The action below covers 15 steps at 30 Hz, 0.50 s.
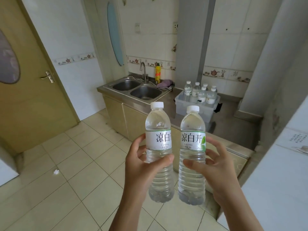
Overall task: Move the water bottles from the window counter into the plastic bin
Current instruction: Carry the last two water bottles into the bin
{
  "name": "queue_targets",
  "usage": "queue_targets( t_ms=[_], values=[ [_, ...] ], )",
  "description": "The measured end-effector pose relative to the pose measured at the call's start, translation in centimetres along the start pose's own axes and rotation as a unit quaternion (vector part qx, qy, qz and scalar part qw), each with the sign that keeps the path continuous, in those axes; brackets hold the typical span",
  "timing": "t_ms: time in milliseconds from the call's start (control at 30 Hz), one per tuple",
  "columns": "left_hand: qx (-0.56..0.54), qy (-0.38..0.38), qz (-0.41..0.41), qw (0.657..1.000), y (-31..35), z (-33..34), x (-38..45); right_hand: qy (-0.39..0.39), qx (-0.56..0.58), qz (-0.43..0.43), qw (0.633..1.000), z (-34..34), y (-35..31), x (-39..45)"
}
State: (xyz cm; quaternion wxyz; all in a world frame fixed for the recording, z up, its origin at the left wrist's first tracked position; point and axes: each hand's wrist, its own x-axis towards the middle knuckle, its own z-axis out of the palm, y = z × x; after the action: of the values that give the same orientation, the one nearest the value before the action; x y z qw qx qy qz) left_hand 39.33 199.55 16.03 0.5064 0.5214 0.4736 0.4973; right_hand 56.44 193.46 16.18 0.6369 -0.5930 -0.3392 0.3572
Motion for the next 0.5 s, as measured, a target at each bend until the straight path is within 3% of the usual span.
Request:
queue_targets(
  t_ms=[300,500],
  values=[
    [-0.005,0.002,-0.009,1.0,0.0,4.5,13.6,-0.013,-0.001,0.009,1.0,2.6,-0.4,14.2],
    [-0.021,-0.031,-0.011,0.999,-0.8,7.6,21.2,0.029,-0.012,0.007,0.999,2.5,-0.2,21.4]
  ],
)
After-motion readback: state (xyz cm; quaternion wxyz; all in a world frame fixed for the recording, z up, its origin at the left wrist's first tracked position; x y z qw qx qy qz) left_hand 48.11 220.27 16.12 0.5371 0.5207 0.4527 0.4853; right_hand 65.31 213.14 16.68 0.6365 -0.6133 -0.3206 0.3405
